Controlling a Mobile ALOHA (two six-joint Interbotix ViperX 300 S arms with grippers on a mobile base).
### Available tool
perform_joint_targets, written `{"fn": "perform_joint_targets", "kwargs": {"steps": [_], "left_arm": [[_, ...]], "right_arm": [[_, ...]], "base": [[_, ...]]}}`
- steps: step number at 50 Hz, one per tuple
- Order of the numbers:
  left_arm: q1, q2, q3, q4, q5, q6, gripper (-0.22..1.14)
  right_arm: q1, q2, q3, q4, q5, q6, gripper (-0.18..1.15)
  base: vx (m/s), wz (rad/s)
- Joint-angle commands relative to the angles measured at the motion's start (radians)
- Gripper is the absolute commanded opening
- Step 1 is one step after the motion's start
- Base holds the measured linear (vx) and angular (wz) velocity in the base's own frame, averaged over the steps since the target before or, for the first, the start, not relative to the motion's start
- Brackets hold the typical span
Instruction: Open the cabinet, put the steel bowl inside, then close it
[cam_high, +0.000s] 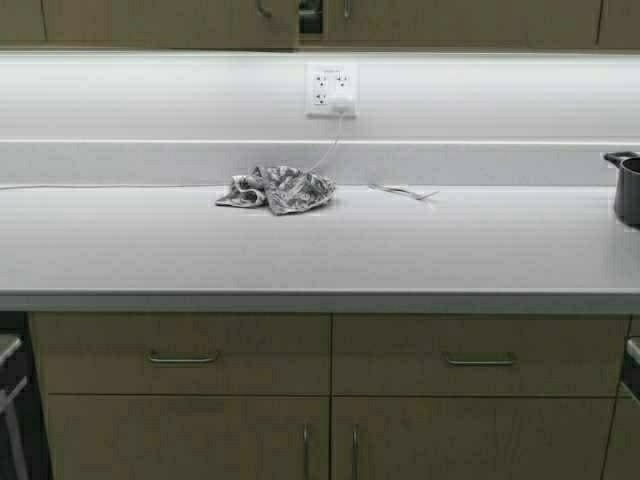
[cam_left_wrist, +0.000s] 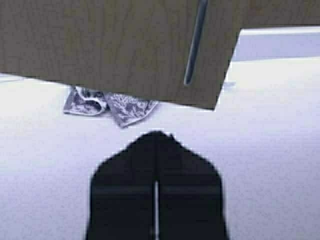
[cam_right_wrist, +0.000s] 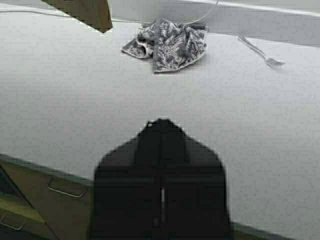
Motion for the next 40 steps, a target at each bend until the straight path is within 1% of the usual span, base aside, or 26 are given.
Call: {"fn": "perform_joint_targets", "kwargs": {"steps": [1,7,12,22,40], "left_arm": [[-0.005,-0.100,0.080,-0.002,-0.021,0.003,0.04],[-0.005,-0.160,0.137,0.002,-0.021,0.005,0.04],[-0.006,-0.184,0.156,0.003,-0.023,0.006,0.04],[-0.008,-0.183,0.146,0.006,-0.023,0.005,0.04],[-0.011,-0.192,0.198,0.006,-0.035,0.008,0.04]], "right_arm": [[0.002,0.005,-0.025,0.003,-0.006,-0.003,0.06],[0.002,0.014,-0.021,0.003,-0.008,0.000,0.06],[0.002,0.015,-0.021,0.002,-0.006,0.000,0.06],[0.002,0.011,-0.026,0.002,-0.006,0.000,0.06],[0.002,0.028,-0.018,0.002,-0.015,-0.005,0.06]], "base": [[0.03,0.03],[0.03,0.04],[0.03,0.05],[0.04,0.05],[0.05,0.03]]}}
